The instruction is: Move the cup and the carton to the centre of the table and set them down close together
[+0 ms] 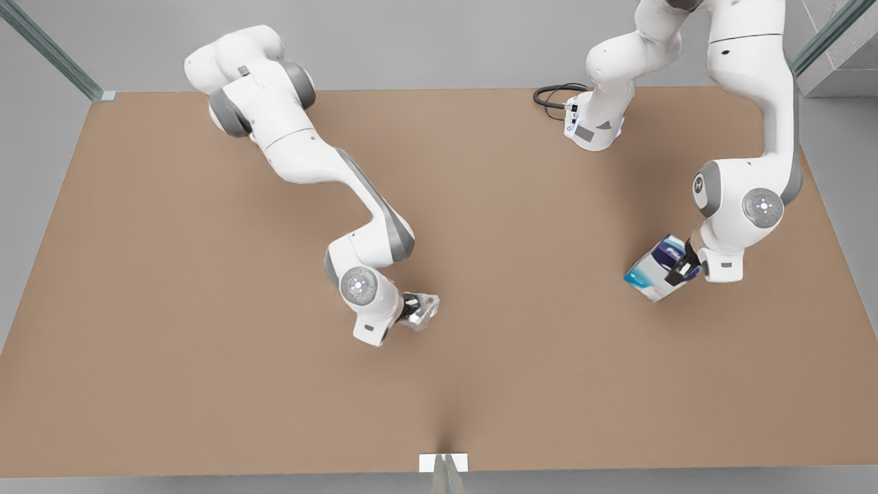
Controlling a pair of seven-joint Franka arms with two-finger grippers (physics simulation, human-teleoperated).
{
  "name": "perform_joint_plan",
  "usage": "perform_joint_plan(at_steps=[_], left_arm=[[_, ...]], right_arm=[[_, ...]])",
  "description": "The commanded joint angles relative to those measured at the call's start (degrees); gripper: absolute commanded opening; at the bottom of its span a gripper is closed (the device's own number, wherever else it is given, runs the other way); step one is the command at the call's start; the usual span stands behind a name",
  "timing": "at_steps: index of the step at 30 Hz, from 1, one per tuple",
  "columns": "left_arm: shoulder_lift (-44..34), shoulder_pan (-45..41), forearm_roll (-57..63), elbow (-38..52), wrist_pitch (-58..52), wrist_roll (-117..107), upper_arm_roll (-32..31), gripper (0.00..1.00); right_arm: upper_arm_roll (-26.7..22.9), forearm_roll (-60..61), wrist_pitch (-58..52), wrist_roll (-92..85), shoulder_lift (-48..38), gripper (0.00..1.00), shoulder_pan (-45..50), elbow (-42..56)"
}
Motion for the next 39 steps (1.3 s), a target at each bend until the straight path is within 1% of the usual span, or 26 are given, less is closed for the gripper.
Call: perform_joint_plan(at_steps=[1, 2, 3, 4, 9, 10, 11, 12, 14, 16, 22, 25, 26, 27, 28, 29, 30, 31, 32, 33, 34, 35, 36, 37, 38, 39], left_arm=[[-0.09, -0.35, 3.58, 0.02, -0.39, -0.62, -0.11, 0.95], [-0.27, -0.35, 3.58, 0.02, -0.56, -0.53, -0.11, 0.95], [-0.27, -0.35, 3.67, 0.02, -0.83, -0.45, -0.11, 0.95], [-0.27, -0.35, 3.67, 0.10, -0.74, -0.45, -0.11, 0.95], [-0.27, -0.35, 3.67, 0.63, -0.83, -0.18, -0.11, 0.96], [-0.27, -0.35, 3.67, 0.63, -0.92, -0.10, -0.11, 0.96], [-0.18, -0.44, 3.76, 0.63, -0.92, -0.10, -0.11, 0.96], [-0.09, -0.44, 3.84, 0.63, -1.00, -0.10, -0.11, 0.96], [-0.09, -0.44, 4.11, 0.81, -1.88, 2.98, -0.11, 0.96], [0.17, -0.52, 4.11, 2.39, -4.08, 6.49, -0.11, 0.95], [1.75, -1.14, 5.78, 2.48, -4.52, 8.78, -0.11, 0.94], [3.33, -1.67, 7.89, 2.39, -3.91, 8.43, -0.11, 0.94], [3.42, -2.02, 7.98, 2.39, -3.64, 8.43, -0.11, 0.93], [3.42, -2.37, 7.98, 2.39, -3.55, 8.34, -0.11, 0.90], [3.60, -2.46, 7.98, 2.39, -3.55, 8.34, -0.11, 0.84], [3.60, -2.46, 7.98, 2.39, -3.55, 8.34, -0.11, 0.75], [3.51, -2.46, 7.98, 2.39, -3.55, 8.34, -0.20, 0.68], [3.42, -2.37, 7.98, 2.39, -3.64, 8.34, -0.20, 0.63], [3.42, -2.46, 7.98, 2.39, -3.73, 8.34, -0.20, 0.61], [3.42, -2.46, 7.98, 2.39, -3.73, 8.34, -0.20, 0.60], [3.42, -2.46, 7.98, 2.39, -3.73, 8.34, -0.20, 0.60], [3.33, -2.46, 7.89, 2.48, -3.73, 8.34, -0.20, 0.60], [3.33, -2.37, 7.89, 2.48, -3.82, 8.25, -0.29, 0.60], [3.16, -2.46, 7.89, 2.48, -3.73, 8.08, -0.38, 0.54], [3.16, -2.46, 7.80, 2.56, -3.82, 7.90, -0.38, 0.51], [3.07, -2.46, 7.80, 2.92, -4.17, 7.73, -0.46, 0.51]], right_arm=[[-2.10, 1.98, 0.06, 0.20, 1.03, 0.21, 1.28, 0.46], [-3.95, 3.48, 0.14, 0.20, 2.44, 0.21, 2.16, 2.66], [-4.65, 3.48, 0.23, 0.64, 3.58, 0.21, 2.16, 3.98], [-4.65, 3.66, 2.96, 1.60, 4.90, 0.21, 2.16, 5.82], [-6.41, 4.01, 7.26, 1.78, 6.40, 0.21, 3.30, 6.61], [-6.85, 4.10, 7.26, 1.78, 7.36, 0.26, 3.30, 8.28], [-6.94, 4.36, 8.14, 1.78, 8.07, 0.56, 3.30, 9.25], [-7.03, 4.54, 8.85, 1.78, 8.42, 0.68, 3.30, 9.43], [-7.11, 6.47, 10.69, 1.78, 8.68, 0.78, 3.39, 9.51], [-7.03, 6.47, 11.04, 1.78, 8.86, 1.00, 3.39, 9.43], [-7.03, 6.47, 11.04, 1.69, 8.68, 1.00, 3.48, 9.34], [-7.03, 6.30, 11.04, 1.69, 6.05, 1.00, 3.48, 8.55], [-6.94, 6.38, 10.96, 1.61, 5.43, 1.00, 3.39, 8.46], [-6.94, 6.21, 10.78, 1.52, 4.21, 1.00, 3.30, 7.85], [-6.94, 5.94, 10.25, 1.17, 2.00, 1.00, 3.13, 5.30], [-6.94, 5.94, 10.08, 1.17, -0.19, 1.00, 3.30, 2.84], [-6.94, 5.86, 7.10, 0.99, -4.41, 1.00, 3.04, -0.94], [-7.03, 3.41, 0.24, 0.90, -8.89, 1.00, 2.08, -3.75], [-6.94, -4.14, -4.15, -0.49, -14.24, 1.00, 1.72, -7.70], [-7.38, -6.71, -4.86, -5.24, -20.31, 1.00, 1.37, -14.64], [-7.47, -6.97, -5.21, -8.85, -24.80, 1.00, -0.56, -19.31], [-7.38, -11.88, -7.67, -8.85, -27.26, 1.00, -0.92, -20.19], [-7.47, -13.56, -11.54, -8.85, -29.37, 1.00, -1.44, -20.10], [-7.38, -16.82, -15.41, -8.24, -31.74, 1.00, -1.62, -20.10], [-6.76, -19.27, -18.39, -7.89, -34.03, 1.00, -3.63, -20.10], [-0.79, -22.00, -21.03, -7.01, -36.84, 1.00, -11.01, -20.54]])
